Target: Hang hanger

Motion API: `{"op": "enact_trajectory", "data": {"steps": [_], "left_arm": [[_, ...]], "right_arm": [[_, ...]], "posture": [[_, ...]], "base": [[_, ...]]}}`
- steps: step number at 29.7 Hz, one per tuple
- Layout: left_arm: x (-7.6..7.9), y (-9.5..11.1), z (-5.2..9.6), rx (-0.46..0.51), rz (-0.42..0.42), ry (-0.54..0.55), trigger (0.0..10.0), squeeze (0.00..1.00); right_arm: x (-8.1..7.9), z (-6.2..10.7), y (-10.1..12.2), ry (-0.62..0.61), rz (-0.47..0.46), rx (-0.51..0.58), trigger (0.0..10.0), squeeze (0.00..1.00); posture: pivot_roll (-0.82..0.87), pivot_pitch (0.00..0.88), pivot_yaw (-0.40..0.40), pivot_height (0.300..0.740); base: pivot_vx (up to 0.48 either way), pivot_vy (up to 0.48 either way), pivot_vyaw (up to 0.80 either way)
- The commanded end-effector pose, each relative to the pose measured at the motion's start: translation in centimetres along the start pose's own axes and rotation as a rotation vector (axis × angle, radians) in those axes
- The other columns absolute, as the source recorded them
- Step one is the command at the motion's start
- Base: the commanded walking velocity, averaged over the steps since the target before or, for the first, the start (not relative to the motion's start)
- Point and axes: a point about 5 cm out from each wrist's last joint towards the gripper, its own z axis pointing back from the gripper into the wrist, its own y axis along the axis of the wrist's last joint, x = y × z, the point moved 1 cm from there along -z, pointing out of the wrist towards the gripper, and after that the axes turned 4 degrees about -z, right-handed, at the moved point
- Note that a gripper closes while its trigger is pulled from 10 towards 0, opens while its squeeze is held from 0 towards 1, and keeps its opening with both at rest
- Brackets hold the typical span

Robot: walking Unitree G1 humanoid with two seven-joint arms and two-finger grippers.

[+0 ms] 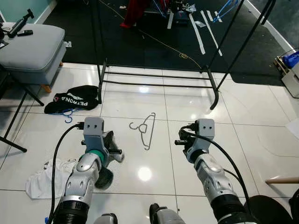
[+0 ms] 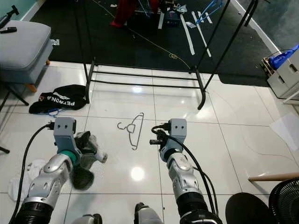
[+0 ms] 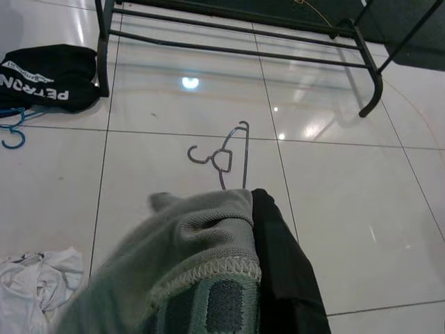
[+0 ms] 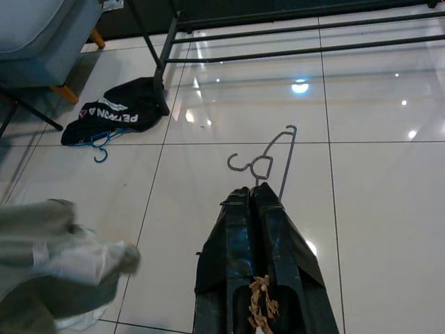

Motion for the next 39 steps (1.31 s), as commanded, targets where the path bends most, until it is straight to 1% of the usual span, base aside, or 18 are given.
{"op": "enact_trajectory", "data": {"steps": [1,6,8,11,15,23,26,31,39], "left_arm": [[0.3,-0.5,-0.1,-0.019,-0.004,-0.004,10.0,0.00],[0.5,-0.1,-0.4,-0.012,-0.013,-0.014,10.0,0.00],[0.7,0.3,-0.5,-0.005,-0.014,-0.036,10.0,0.00],[1.1,0.6,-0.6,0.002,-0.040,-0.058,10.0,0.00],[0.8,0.5,-0.5,-0.003,-0.049,-0.050,10.0,0.00],[0.6,0.7,-0.6,0.007,-0.075,-0.035,10.0,0.00],[0.1,0.9,-0.5,0.016,-0.070,-0.017,10.0,0.00],[-0.2,1.0,-0.4,0.026,-0.065,-0.010,10.0,0.00],[-0.2,1.5,-0.5,0.055,-0.046,-0.011,10.0,0.00]], "right_arm": [[0.7,0.4,-0.6,-0.027,-0.014,-0.019,10.0,0.00],[0.9,0.3,0.0,-0.034,-0.015,-0.004,10.0,0.00],[1.1,0.3,0.2,-0.041,-0.013,0.001,10.0,0.00],[1.5,0.3,0.2,-0.053,-0.014,0.001,10.0,0.00],[1.4,0.3,0.1,-0.063,-0.027,-0.002,10.0,0.00],[0.9,0.2,-0.1,-0.051,-0.047,-0.003,10.0,0.00],[0.8,0.1,0.0,-0.042,-0.047,-0.003,10.0,0.00],[0.7,0.0,0.4,-0.036,-0.044,0.009,10.0,0.00],[0.7,0.0,0.6,-0.031,-0.044,0.018,10.0,0.00]], "posture": [[-0.04,0.101,-0.021,0.740],[-0.06,0.116,0.000,0.740],[-0.05,0.117,0.008,0.740],[-0.03,0.116,0.011,0.740],[-0.03,0.116,0.020,0.740],[-0.01,0.112,0.011,0.740],[-0.01,0.109,0.014,0.740],[-0.02,0.108,0.016,0.740],[-0.02,0.105,0.012,0.740]], "base": [[0.000,0.000,0.00],[0.000,0.000,0.00],[0.000,0.000,0.00],[0.000,0.000,0.00],[0.000,0.000,0.00],[0.000,0.000,-0.73],[0.000,0.000,-0.80],[0.000,0.000,-0.80],[0.000,0.000,-0.80]]}}
